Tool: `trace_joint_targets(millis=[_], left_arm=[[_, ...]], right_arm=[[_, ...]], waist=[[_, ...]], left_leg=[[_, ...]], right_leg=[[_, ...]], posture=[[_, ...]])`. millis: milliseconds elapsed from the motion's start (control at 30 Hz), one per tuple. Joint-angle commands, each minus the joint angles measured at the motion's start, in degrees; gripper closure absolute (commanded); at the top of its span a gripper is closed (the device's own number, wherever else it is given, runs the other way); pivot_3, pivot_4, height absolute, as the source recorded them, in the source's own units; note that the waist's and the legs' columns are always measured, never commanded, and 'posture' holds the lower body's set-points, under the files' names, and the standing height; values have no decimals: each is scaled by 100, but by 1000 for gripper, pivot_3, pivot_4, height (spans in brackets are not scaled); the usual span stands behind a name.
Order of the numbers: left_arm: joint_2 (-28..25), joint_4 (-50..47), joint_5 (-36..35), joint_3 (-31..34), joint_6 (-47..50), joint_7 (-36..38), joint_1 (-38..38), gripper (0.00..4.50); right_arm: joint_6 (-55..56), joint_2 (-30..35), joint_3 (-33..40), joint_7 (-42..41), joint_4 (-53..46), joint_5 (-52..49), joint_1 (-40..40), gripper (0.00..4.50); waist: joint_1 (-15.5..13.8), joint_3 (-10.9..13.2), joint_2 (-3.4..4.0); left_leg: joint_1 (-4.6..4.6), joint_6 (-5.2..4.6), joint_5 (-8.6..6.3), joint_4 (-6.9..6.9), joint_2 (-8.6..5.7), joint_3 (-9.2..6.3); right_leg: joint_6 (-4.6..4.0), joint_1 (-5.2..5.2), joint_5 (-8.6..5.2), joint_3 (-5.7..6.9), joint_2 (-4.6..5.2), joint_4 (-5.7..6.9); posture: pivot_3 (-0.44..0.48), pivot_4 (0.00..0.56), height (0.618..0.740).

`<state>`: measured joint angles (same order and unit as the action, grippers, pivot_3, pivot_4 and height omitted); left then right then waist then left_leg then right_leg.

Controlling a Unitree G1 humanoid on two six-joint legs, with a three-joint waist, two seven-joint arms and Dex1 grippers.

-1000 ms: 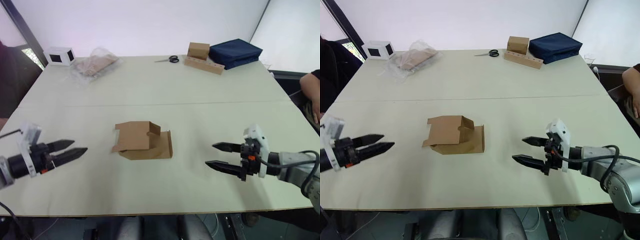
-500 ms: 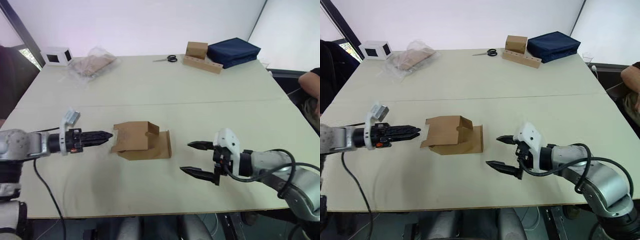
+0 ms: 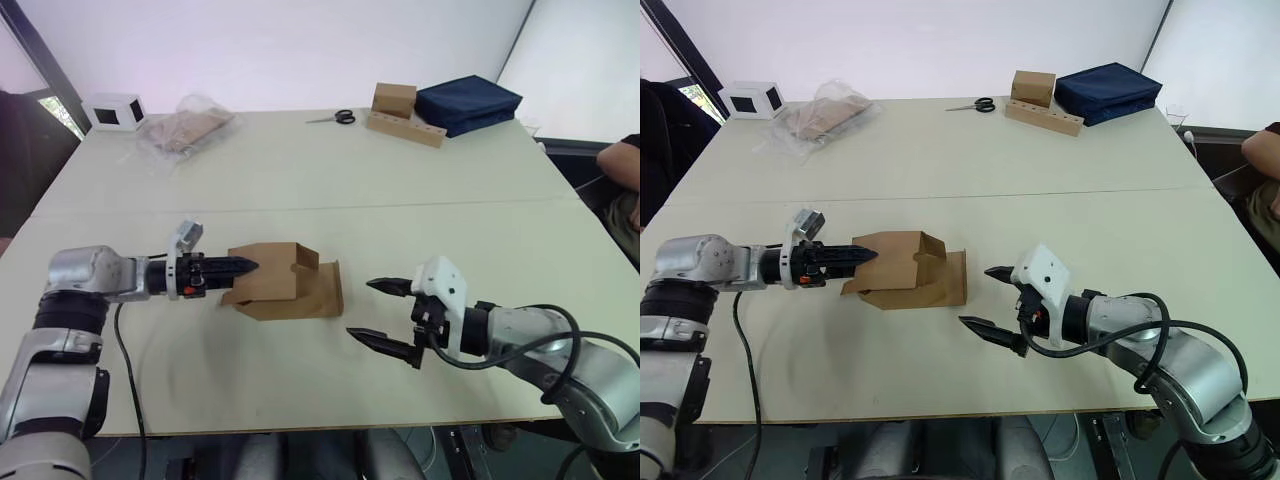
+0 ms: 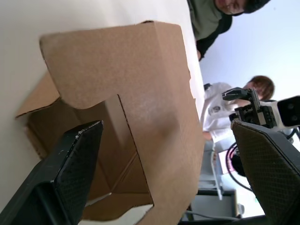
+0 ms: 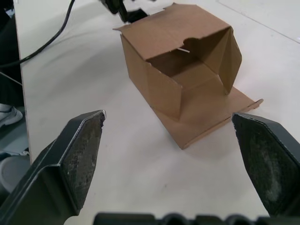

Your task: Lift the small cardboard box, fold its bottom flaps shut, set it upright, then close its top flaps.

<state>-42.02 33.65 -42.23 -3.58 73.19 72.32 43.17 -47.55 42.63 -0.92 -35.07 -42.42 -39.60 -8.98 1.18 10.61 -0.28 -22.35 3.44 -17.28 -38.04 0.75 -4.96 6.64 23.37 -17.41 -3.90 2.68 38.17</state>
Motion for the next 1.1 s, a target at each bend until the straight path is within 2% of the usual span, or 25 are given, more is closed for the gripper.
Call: trace_joint_targets(millis=[33,133,200,633,733,900,933,1100], left_arm=[[99,-13,78,77,-45,86,137,28],[210,8,113,184,-83,26,139,758],[258,-40,116,203,-100,41,116,1521],[478,-123,165,379,-184,35,77,1521],[496,-193,148,364,-163,59,60,2208],[510,-292,125,350,-115,68,39,4201],[507,-335,116,351,-97,72,25,4439],[468,-614,103,335,-76,123,-56,4439]], right_arm=[[6,-47,28,57,-222,-62,-58,0],[-12,-63,35,75,-207,-74,-65,0],[-1,-68,35,68,-183,-67,-49,0],[177,-75,-13,1,-81,87,173,0],[235,-82,-4,-18,-64,135,244,0],[308,-100,13,-21,-37,167,301,0],[317,-107,22,-15,-33,164,308,0],[346,-153,40,-17,19,168,288,0]], waist=[[-1,0,0],[0,0,0],[0,0,0],[-2,0,0],[-1,0,0],[-6,0,0],[-6,0,0],[-3,0,-1]], left_leg=[[0,0,0,0,0,0],[-1,0,0,-1,0,0],[-1,0,0,-1,0,-1],[-1,0,0,-2,0,-1],[-1,0,0,-2,0,-2],[-1,0,0,-4,0,-2],[-1,1,0,-4,0,-2],[-1,1,0,-5,0,-2]], right_leg=[[0,0,0,0,0,0],[0,0,0,0,0,0],[0,0,0,0,0,0],[0,0,0,0,0,1],[0,0,0,0,0,1],[0,-1,0,0,1,2],[0,-1,0,0,1,2],[0,-1,0,0,0,2]], posture=[[0,150,740],[0,150,740],[0,150,740],[0,150,740],[0,150,740],[0,150,740],[0,150,740],[0,150,740]])
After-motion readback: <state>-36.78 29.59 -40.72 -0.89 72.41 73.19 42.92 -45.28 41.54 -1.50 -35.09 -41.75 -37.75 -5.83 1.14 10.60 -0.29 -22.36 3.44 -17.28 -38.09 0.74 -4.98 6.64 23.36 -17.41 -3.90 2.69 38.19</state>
